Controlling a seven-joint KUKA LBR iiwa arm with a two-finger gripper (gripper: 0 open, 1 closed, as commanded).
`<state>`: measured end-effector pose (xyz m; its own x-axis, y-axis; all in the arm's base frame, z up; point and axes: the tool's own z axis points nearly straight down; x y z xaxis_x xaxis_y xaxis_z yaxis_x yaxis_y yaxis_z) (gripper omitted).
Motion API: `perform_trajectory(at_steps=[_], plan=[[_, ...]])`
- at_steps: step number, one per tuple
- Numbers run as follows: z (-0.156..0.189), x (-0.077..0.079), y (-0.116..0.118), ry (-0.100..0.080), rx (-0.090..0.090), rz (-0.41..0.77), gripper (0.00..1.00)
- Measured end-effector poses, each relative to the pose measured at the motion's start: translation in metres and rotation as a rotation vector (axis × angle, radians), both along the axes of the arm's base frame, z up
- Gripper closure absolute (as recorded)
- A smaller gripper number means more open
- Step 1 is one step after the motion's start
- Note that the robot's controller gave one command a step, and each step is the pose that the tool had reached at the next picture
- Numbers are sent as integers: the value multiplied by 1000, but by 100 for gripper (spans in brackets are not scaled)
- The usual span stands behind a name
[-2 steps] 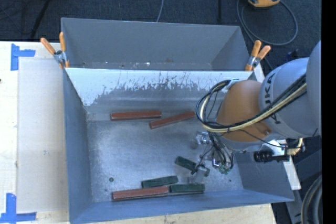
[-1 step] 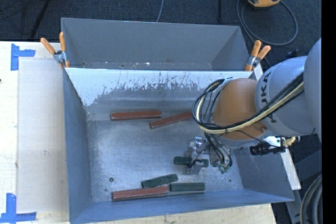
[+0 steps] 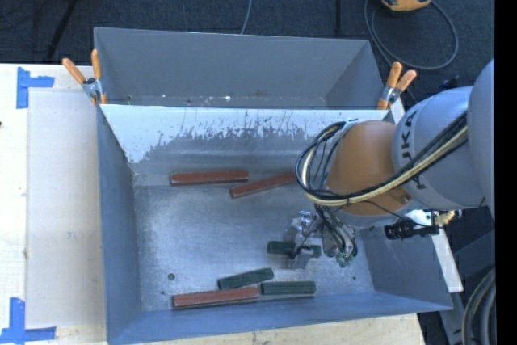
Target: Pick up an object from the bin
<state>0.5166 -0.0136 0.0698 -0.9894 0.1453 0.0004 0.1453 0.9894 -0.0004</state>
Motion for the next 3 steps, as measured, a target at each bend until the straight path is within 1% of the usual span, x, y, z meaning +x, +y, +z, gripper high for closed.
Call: perform_trajectory(at_steps=[1,3], plan=[[4,-1,0,3,0,0,100],[20,0,0,-2,0,0,100]])
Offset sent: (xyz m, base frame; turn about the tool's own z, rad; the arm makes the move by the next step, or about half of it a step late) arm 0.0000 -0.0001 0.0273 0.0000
